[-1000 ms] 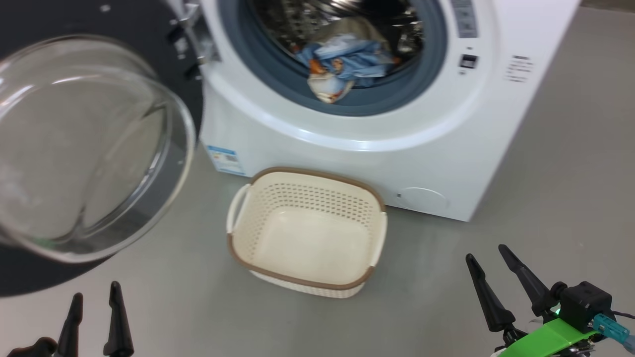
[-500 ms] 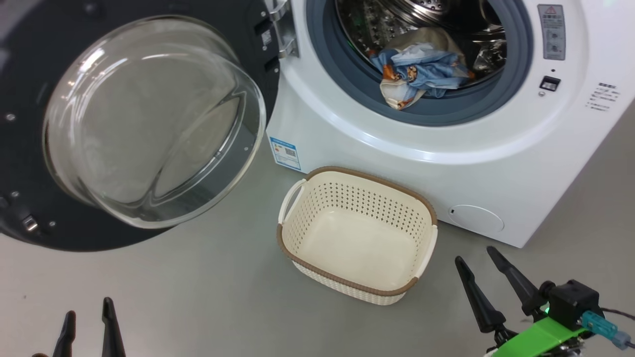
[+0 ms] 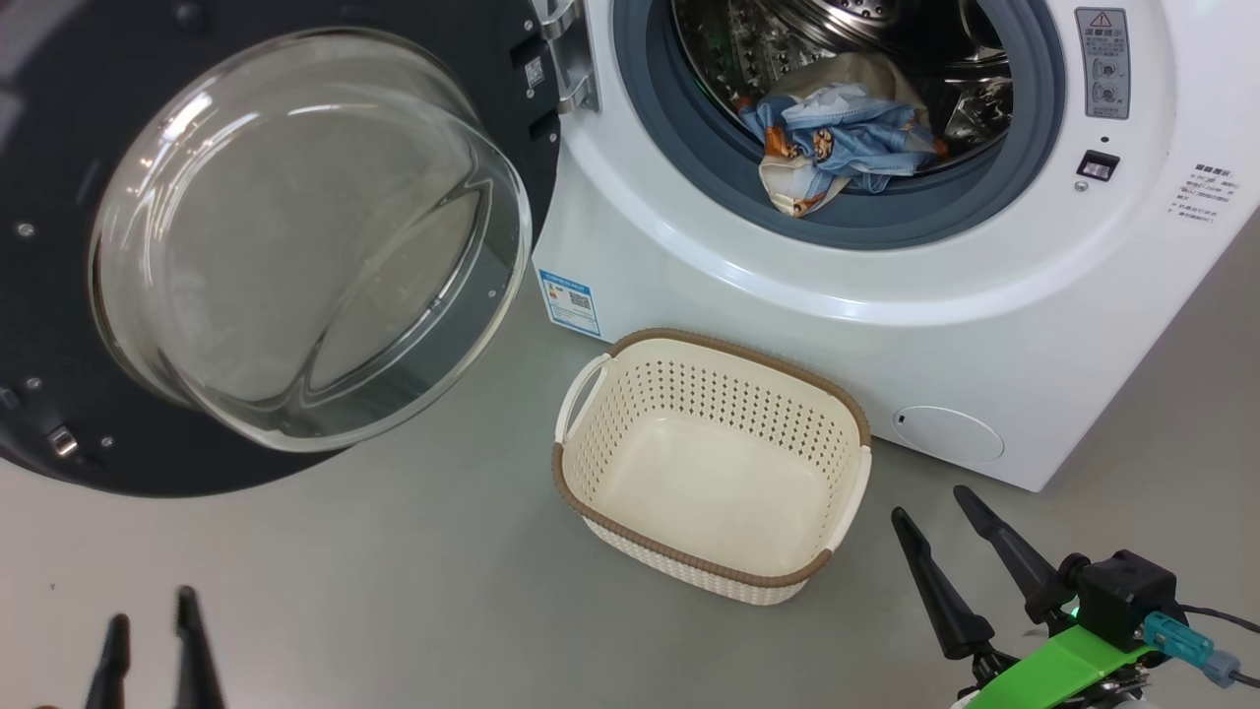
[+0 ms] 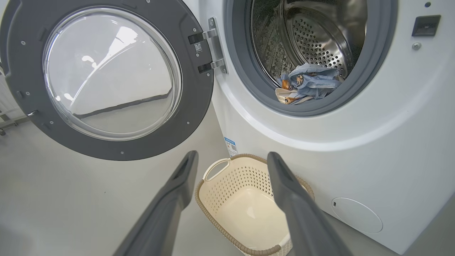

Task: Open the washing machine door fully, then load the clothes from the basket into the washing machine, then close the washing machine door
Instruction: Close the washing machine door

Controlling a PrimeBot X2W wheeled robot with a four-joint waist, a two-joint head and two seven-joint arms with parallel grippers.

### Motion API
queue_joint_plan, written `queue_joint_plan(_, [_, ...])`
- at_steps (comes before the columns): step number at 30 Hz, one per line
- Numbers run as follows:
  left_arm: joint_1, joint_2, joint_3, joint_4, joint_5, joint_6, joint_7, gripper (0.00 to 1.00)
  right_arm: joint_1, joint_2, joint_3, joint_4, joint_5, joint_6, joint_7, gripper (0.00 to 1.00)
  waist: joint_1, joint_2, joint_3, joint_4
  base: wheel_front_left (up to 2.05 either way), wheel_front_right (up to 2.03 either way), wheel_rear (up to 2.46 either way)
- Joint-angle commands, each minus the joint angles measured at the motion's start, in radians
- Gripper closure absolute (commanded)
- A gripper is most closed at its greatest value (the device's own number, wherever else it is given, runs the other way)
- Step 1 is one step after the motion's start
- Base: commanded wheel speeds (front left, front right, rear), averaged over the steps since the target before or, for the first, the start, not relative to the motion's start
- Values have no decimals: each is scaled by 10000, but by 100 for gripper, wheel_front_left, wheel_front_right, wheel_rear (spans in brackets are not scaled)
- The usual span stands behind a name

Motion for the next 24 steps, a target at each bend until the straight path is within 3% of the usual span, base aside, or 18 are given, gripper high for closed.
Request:
queue_joint_plan(1, [-194,139,445,-359,-160,-15,-63,54,-218,-105,189,-208,112,16,-49,0,0,0,1,-6,0,0,0])
queue_joint_plan(2, [-267,139,549,-458,-250,-15,-63,65,-182,-85,155,-214,115,16,-49,0,0,0,0,-11,0,0,0])
queue_joint_plan(3, [-443,161,736,-721,-326,-15,-63,100,-90,-37,89,-230,111,16,-49,0,0,0,4,-23,0,0,0])
queue_joint_plan(6, [-739,342,1002,-1055,-439,-15,-63,100,20,35,-4,-266,93,16,-49,0,0,0,19,-38,0,0,0])
queue_joint_plan(13, [-2771,2340,2336,-1844,-1773,-15,-63,100,196,287,-290,-458,-97,16,-49,0,0,0,383,-561,0,0,0])
queue_joint_plan(19, [-4297,4339,2705,-799,-3464,-15,-63,100,59,392,-423,-533,-202,16,-49,0,0,0,714,-1086,0,0,0])
queue_joint_plan(21, [-4521,4605,2677,-456,-3947,-15,-63,100,35,410,-440,-542,-214,16,-49,0,0,0,763,-1162,0,0,0])
queue_joint_plan(24, [-5126,5569,2465,802,-5386,-15,144,100,-16,470,-481,-564,-251,16,-49,0,0,0,895,-1352,0,0,0])
